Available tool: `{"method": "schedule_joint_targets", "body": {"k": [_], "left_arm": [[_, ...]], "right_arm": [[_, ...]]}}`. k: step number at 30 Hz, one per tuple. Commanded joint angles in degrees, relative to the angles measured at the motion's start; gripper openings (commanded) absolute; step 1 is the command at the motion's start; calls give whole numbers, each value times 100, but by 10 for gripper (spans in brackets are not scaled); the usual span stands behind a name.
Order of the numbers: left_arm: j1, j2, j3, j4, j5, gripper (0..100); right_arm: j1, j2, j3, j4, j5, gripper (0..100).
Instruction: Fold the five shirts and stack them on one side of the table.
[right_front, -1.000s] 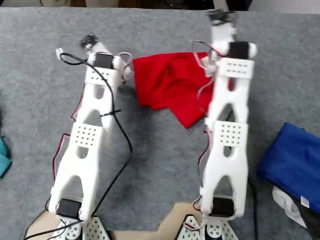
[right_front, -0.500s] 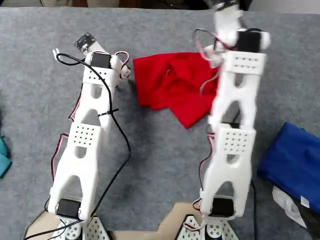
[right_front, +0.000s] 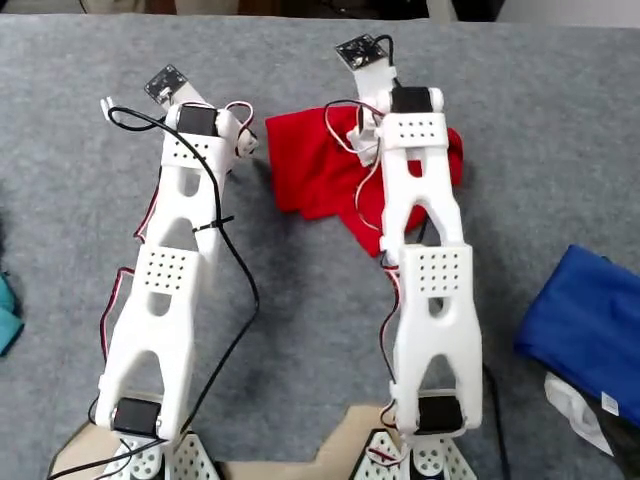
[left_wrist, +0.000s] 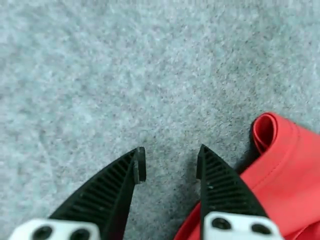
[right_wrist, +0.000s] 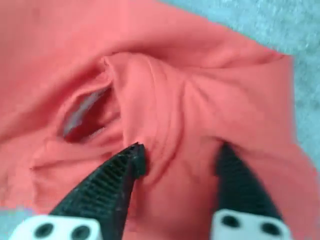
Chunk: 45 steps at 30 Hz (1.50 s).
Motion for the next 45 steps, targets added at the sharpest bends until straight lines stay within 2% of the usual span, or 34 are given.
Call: {"method": "schedule_joint_targets", "body": {"k": [1,3,6,15,19,23,26,29,31,34,40,45], "left_arm": [[-62,-136,-255,-79,44,179],[-62,-136,-255,-79,44,179],[-53,-136,-255,-70,44,178],[-18,-127,-255,-62,-44,178],[220,-127,-264,97,-202,178],[299,-127,-273,97,-325,178],[299,-127,-281,88,-343,178],[299,-136,-290,35,-343,181],[299,-136,-273,-97,-334,181],[299,-136,-255,-149,-334,181],[281,-136,-255,-141,-343,181],[264,-136,-255,-141,-352,180]], "right_arm": [[558,-84,-215,-255,-615,0],[901,-207,-382,-255,-870,27],[1446,-295,-620,-255,-1011,6],[2870,-286,-875,-835,-967,5],[3327,-312,-884,-1134,-818,9],[3697,-312,-1288,-1090,-809,123],[3530,-330,-1991,-343,-677,210],[2730,-321,-3029,905,18,201],[2141,-462,-3125,1644,369,180],[1675,-804,-2782,2136,492,164],[1604,-1411,-1842,2136,607,165],[1481,-2668,699,2136,1248,164]]}}
